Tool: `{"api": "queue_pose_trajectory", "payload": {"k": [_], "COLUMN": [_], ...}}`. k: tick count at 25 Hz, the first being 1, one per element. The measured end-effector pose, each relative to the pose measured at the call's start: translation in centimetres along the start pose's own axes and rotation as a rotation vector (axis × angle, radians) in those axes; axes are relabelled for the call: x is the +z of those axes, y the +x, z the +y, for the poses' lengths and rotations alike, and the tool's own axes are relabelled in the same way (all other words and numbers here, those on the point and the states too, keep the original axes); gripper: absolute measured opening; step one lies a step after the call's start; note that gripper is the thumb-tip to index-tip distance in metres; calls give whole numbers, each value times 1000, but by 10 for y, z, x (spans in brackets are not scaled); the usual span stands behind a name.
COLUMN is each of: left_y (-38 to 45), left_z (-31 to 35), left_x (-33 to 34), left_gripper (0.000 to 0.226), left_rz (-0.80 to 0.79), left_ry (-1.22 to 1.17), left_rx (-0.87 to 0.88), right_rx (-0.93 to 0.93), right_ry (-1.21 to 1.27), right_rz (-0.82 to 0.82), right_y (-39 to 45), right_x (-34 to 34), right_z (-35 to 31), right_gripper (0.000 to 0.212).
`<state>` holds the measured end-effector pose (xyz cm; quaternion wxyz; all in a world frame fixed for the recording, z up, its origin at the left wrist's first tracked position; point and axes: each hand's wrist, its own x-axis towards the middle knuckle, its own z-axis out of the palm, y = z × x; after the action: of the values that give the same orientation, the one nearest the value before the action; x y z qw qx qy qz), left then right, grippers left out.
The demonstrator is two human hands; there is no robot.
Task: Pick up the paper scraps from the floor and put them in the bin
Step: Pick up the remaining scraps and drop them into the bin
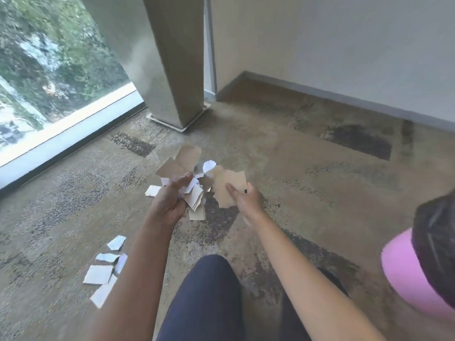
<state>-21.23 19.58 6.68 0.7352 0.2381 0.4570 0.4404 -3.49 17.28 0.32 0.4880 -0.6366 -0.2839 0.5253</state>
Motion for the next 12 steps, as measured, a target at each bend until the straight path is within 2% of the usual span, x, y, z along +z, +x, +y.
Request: {"api": "queue_pose_trajectory", "payload": {"k": [3, 6, 9, 10, 12], "left_y": [-5, -14, -32, -36, -39], "left_z": [-19, -45, -78, -90, -112], "left_x": [62, 129, 202, 225, 264], "left_gripper": [27, 10, 10, 13, 40], "left_rz": [-72, -153, -239, -262, -271], "left_ry": [8, 35, 46, 47, 64], "left_rx": [-28, -52, -106, -117, -132], "right_rx": [-60, -147, -229, -260, -310], "right_ry": [139, 255, 372, 399, 424], "right_rz": [133, 305, 466, 516, 619], "right_y": [-11, -33, -54, -62, -79], "right_x": [-55, -120, -189, -210, -248], "right_z": [-26, -52, -68, -73, -84], "right_gripper": [27, 26, 23, 23, 27]}}
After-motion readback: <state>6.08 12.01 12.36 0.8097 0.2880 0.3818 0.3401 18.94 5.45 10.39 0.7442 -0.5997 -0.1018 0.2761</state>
